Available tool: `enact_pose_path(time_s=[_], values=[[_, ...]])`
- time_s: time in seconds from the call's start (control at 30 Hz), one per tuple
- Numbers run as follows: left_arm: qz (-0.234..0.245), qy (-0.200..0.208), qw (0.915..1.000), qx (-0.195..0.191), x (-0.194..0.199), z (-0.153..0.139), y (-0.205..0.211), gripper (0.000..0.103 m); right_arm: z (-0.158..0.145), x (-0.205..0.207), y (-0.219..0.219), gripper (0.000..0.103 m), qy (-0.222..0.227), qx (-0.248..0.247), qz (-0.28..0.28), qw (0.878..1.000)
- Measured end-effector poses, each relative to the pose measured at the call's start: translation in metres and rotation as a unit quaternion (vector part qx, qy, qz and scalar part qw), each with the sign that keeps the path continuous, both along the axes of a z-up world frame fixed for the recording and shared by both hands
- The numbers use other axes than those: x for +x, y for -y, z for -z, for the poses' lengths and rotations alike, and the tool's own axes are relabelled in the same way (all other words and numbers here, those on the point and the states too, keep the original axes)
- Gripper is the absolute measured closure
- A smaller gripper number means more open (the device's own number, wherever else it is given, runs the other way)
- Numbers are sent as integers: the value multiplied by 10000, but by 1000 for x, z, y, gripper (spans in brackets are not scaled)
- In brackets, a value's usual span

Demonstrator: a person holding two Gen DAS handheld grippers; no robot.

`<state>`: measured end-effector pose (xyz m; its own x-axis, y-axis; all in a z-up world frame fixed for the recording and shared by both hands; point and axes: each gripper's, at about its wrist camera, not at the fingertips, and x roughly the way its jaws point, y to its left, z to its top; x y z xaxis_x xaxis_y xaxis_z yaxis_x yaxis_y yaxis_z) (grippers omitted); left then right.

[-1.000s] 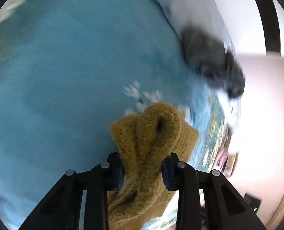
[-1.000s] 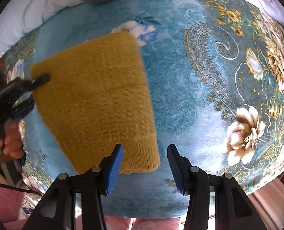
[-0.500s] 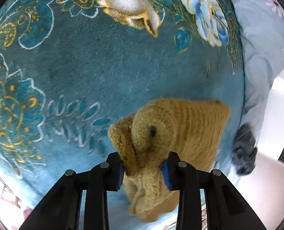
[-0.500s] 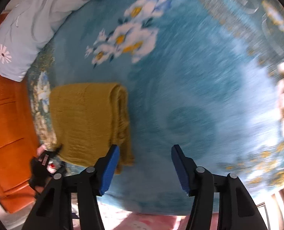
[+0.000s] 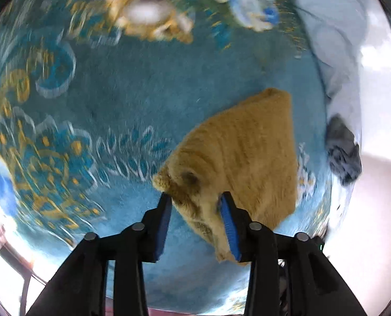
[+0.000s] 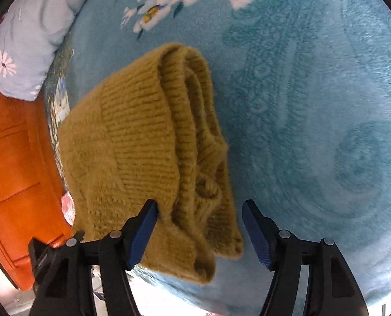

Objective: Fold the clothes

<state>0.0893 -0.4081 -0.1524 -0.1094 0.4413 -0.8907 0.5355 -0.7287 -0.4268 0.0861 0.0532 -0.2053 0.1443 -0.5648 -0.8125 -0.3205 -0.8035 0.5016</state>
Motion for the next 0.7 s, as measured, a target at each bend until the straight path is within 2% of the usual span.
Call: enact_pose_path(time_s=[0.1,0.17,0.23,0.3,0.33,0.4,0.47,0.57,0.63,0.67,0.7], values=[[461,-391,9974,-401,-20,-17,9,45,3,0,8,32,-80,-31,53,9999],[586,-495,9967,-260,-41,-17,10,42,2,2,11,33,-143,19,60,9999],[808,-466,9956,-37,-66,1,-14,40,3,5,12,36,-133,-34,177,9997],[1003,-320,9943,152,-79,20,-23,39,4,8,12,48,-106,-122,316,9994],[1084,-222,9936,228,-83,29,-27,38,3,9,13,51,-119,-128,341,9993],[1244,-28,9915,378,-90,48,-36,38,-2,9,17,60,-184,-130,325,9992],[1325,104,9898,511,-91,57,-39,38,-8,8,20,63,-240,-179,296,9991],[1251,98,9886,829,-81,64,-47,41,-18,0,12,66,-344,-288,381,9983],[1320,50,9872,892,-70,61,-57,52,-24,-10,0,67,-453,-285,456,9975],[1380,83,9853,1000,-62,61,-65,53,-27,-17,-7,68,-533,-226,489,9971],[1440,115,9833,1108,-54,62,-73,54,-30,-27,-15,77,-621,-139,522,9966]])
